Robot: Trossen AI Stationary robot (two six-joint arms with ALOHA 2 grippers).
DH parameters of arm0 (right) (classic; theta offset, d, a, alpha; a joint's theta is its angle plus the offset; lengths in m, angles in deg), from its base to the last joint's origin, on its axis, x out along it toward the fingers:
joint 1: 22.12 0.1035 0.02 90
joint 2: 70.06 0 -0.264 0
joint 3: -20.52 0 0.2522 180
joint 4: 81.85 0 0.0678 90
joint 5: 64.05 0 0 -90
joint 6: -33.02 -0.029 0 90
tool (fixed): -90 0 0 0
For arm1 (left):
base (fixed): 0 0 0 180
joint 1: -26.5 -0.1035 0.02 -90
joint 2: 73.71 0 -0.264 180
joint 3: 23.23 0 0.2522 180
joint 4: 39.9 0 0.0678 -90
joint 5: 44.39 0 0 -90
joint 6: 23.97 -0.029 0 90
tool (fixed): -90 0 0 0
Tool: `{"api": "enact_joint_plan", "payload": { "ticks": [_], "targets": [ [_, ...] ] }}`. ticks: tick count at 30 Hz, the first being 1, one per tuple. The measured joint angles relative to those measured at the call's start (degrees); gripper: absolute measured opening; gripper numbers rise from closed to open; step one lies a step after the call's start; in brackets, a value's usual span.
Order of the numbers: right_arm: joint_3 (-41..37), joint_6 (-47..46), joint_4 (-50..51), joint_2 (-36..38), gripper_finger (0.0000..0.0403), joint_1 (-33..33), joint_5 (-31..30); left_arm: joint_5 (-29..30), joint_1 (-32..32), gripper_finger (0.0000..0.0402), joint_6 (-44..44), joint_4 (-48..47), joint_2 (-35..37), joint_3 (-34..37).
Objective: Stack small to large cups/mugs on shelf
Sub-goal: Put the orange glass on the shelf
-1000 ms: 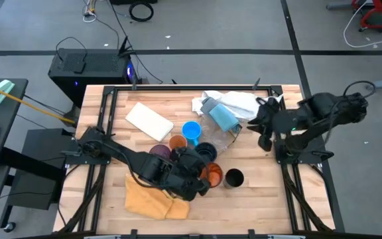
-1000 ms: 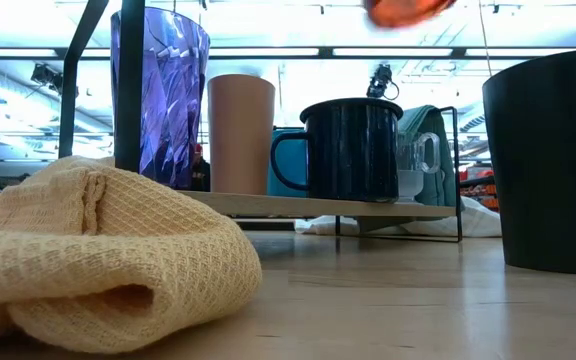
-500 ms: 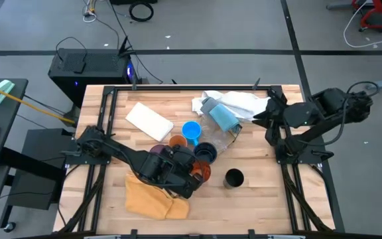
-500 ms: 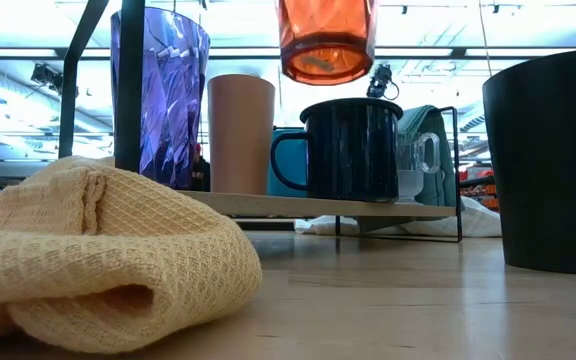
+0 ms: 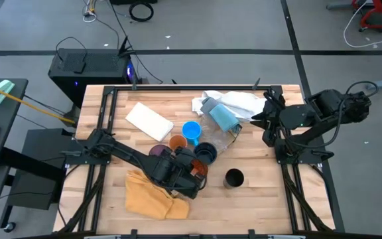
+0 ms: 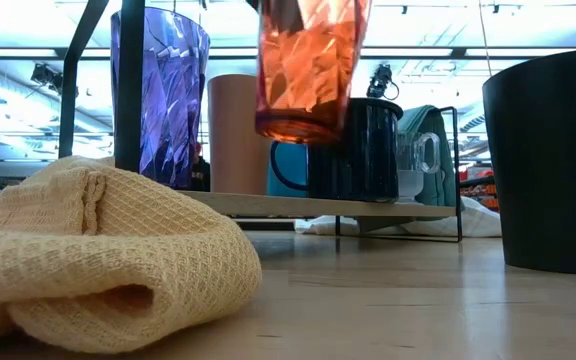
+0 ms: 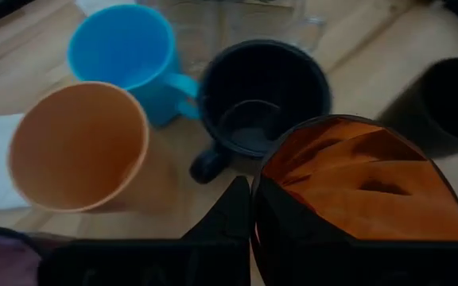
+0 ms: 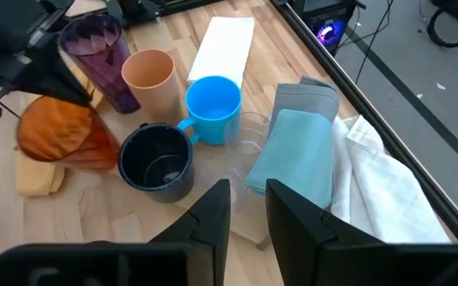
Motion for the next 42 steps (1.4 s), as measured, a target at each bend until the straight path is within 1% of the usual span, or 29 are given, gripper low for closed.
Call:
{"api": "enact_joint_plan", "payload": {
  "ticks": [7, 14, 20, 25, 35, 38, 42],
  "targets": [
    [0.0, -0.1, 0.1, 0.0, 0.0089, 0.0, 0.0, 2.4, -0.1, 0.0014, 4.1, -1.4, -0.3, 0.0],
    [0.0, 0.0, 0.1, -0.1, 0.0089, 0.0, 0.0, 2.5, 0.5, 0.0014, 5.9, -0.6, -0.3, 0.0],
    [0.0, 0.1, 0.1, -0.1, 0.0089, 0.0, 0.0, 2.6, 0.9, 0.0014, 9.5, -0.7, -0.7, -0.1],
    [0.0, 0.2, 0.1, -0.1, 0.0089, 0.0, 0.0, 1.6, 1.2, 0.0014, 12.1, -1.0, -1.0, 0.0],
    [0.0, 0.2, 0.2, 0.0, 0.0089, 0.0, 0.0, 0.5, 1.2, 0.0014, 17.7, -4.5, -0.9, 0.0],
    [0.0, 0.2, 0.2, 0.0, 0.0089, 0.0, 0.0, -1.9, 1.1, 0.0014, 18.8, -6.2, -0.8, 0.0],
    [0.0, 0.4, 0.2, -0.1, 0.0089, 0.0, 0.0, -2.4, 1.2, 0.0014, 20.0, -7.4, -0.6, -1.2]
  ]
}}
